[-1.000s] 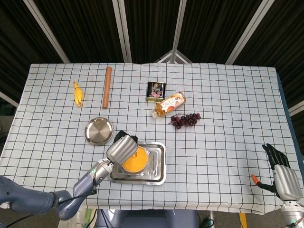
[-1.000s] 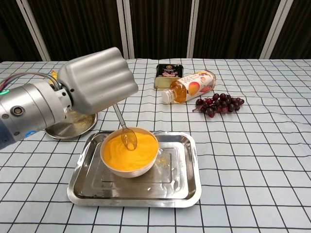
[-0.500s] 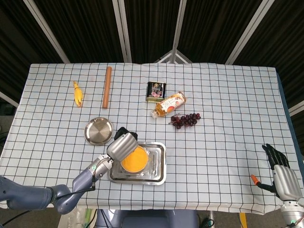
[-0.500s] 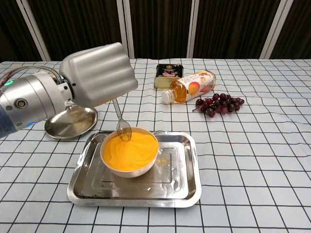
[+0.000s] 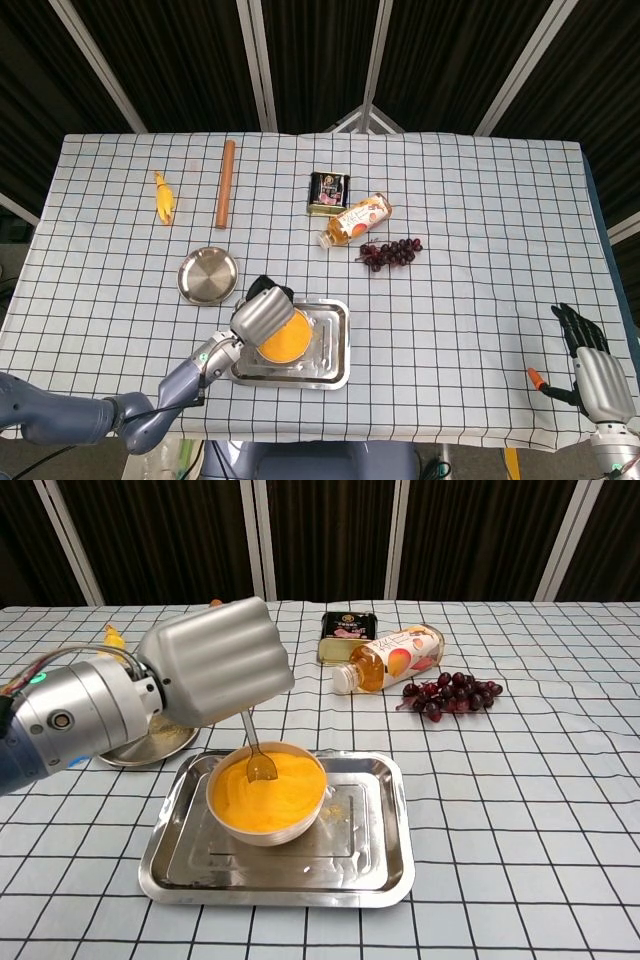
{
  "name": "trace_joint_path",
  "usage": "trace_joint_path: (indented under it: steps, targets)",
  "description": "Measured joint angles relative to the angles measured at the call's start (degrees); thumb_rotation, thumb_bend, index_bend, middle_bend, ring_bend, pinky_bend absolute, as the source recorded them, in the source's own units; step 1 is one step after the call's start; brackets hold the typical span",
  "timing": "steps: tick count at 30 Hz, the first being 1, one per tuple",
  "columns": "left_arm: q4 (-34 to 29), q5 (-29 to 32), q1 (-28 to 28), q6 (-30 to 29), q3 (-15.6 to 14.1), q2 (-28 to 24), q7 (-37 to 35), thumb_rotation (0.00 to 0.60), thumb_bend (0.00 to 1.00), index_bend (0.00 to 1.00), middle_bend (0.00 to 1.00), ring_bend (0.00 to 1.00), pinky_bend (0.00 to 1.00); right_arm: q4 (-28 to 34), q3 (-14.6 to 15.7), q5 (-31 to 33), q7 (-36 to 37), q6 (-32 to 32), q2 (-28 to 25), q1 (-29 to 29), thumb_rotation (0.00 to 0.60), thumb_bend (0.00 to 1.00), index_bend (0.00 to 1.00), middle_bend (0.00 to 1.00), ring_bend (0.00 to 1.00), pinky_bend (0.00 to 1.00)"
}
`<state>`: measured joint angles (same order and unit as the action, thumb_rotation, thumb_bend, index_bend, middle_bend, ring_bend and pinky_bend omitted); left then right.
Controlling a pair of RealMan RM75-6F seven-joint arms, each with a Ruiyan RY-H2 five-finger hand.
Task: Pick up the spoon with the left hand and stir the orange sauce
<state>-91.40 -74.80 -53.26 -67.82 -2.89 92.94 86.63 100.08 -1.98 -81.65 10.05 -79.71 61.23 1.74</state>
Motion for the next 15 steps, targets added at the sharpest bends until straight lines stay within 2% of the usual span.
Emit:
trace_joint_path:
  steps: [9,15]
  targets:
    - [-2.6,-2.2,1.3,-0.5,0.7,1.4,-3.6,0.600,0.77,0.79,0.99,0.98,0.97,0.0,0.0,0.0,-0.1,-0.1,0.0,-0.1,0.600,0.32,0.00,0.00,0.00,0.00]
    - [-4.5,-4.4,2.3,-0.9,0.3,0.3,-5.1,0.600,0.77,0.79,0.99,0.98,0.97,0.0,0.0,0.1,-0.2,0.0,0.0,0.0,0.600,0.32,0.00,0.00,0.00,0.00]
